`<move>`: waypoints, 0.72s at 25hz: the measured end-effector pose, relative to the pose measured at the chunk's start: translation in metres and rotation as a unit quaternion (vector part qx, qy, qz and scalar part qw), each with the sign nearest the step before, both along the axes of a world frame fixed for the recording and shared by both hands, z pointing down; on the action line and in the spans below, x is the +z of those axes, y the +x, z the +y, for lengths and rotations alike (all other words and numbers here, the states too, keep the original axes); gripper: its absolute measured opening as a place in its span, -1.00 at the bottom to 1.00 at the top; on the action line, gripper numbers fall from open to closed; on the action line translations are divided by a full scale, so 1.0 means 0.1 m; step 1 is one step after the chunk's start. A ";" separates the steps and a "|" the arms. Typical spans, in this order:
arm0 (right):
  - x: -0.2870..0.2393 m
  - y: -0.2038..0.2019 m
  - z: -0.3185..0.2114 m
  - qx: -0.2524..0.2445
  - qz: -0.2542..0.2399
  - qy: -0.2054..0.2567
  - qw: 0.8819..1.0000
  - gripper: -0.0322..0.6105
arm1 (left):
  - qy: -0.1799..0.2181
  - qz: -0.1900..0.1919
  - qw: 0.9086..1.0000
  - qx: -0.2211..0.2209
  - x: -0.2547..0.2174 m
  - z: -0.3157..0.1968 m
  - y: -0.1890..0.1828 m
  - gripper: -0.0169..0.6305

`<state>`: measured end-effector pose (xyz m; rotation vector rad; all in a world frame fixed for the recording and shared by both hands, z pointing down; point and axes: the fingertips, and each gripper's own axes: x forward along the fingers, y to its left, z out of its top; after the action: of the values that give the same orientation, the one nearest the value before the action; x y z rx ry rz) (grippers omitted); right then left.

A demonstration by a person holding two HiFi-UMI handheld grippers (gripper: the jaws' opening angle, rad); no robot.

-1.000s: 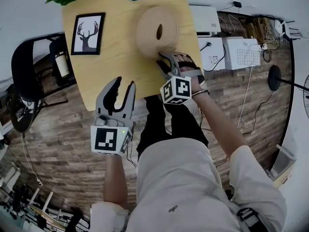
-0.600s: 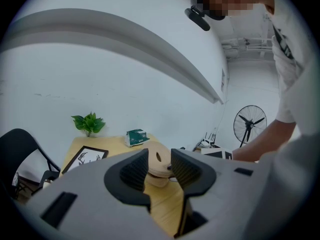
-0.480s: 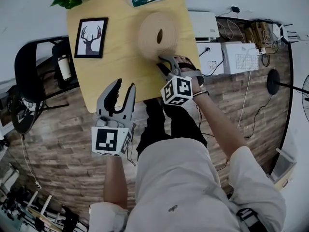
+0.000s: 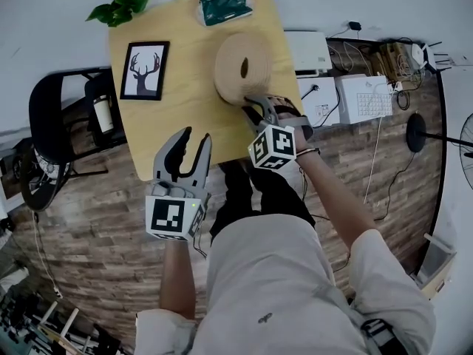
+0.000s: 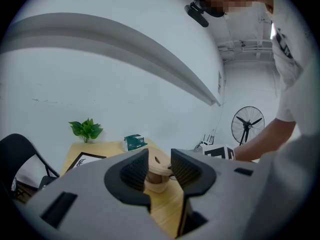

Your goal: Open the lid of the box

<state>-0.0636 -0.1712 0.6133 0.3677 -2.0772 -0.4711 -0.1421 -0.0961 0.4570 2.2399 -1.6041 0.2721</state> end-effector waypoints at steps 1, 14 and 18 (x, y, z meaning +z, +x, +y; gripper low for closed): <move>-0.03 0.00 0.00 0.000 0.000 0.001 1.000 -0.62 | 0.001 0.000 1.000 0.001 -0.01 0.00 0.01 -0.53; -0.40 0.03 -0.12 0.023 -0.018 0.039 0.999 -0.66 | 0.019 -0.009 1.000 0.010 -0.21 0.02 -0.03 -0.54; -0.52 0.04 -0.16 0.037 -0.032 0.048 0.998 -0.67 | 0.024 -0.015 1.000 0.014 -0.29 0.03 -0.02 -0.54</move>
<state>-0.0591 -0.1876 0.5615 0.5219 -2.0999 -0.5216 -0.1439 -0.0932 0.4283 2.3050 -1.6120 0.2779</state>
